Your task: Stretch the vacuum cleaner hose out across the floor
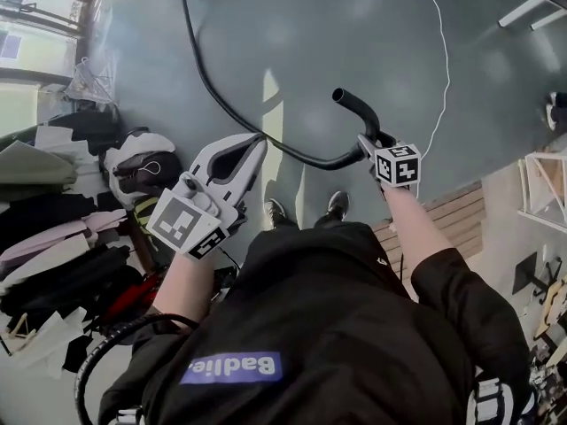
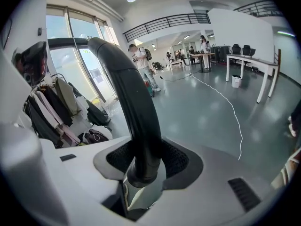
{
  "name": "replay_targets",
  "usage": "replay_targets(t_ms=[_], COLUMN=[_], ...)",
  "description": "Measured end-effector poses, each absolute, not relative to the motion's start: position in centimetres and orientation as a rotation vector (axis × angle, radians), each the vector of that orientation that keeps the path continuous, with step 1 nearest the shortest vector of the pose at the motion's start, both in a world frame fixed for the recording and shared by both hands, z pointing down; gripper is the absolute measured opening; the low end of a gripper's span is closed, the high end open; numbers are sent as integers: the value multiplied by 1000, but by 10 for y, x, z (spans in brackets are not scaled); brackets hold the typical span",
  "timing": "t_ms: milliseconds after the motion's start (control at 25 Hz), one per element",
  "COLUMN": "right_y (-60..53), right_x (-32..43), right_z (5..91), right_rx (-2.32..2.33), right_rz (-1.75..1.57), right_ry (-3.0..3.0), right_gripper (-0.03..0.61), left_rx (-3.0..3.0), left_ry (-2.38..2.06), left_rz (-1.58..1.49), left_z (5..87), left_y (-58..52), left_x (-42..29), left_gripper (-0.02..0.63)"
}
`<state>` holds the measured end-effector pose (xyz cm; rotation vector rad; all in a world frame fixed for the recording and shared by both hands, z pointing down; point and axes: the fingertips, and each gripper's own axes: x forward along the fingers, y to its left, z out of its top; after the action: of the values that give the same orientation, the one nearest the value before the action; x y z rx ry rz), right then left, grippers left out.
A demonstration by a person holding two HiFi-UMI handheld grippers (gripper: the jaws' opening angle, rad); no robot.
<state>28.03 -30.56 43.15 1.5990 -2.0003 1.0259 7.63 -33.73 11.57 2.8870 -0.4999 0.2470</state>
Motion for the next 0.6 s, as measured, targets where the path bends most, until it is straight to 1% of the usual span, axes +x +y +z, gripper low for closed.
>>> replay_targets(t_ms=[160,320,440,600], right_y=[-279,-247,-219,-187], right_x=[279,276,260,216], right_z=[429,428,422,407], right_rx=[1649,1715,1780,1897], right_rz=[1027,1025,1017,1022], right_ry=[-1987,-1939,-1880,-1821], right_gripper=[175,176,176,175], left_rx=[2910,2923,2924,2925], left_ry=[-427,-363,-301,-224], left_rz=[255,223,215,243], left_z=[113,119,132,156], left_y=[-313,-287,-262,-231], left_x=[80,66,31,-36], left_gripper=[-5,-5,-5,-5])
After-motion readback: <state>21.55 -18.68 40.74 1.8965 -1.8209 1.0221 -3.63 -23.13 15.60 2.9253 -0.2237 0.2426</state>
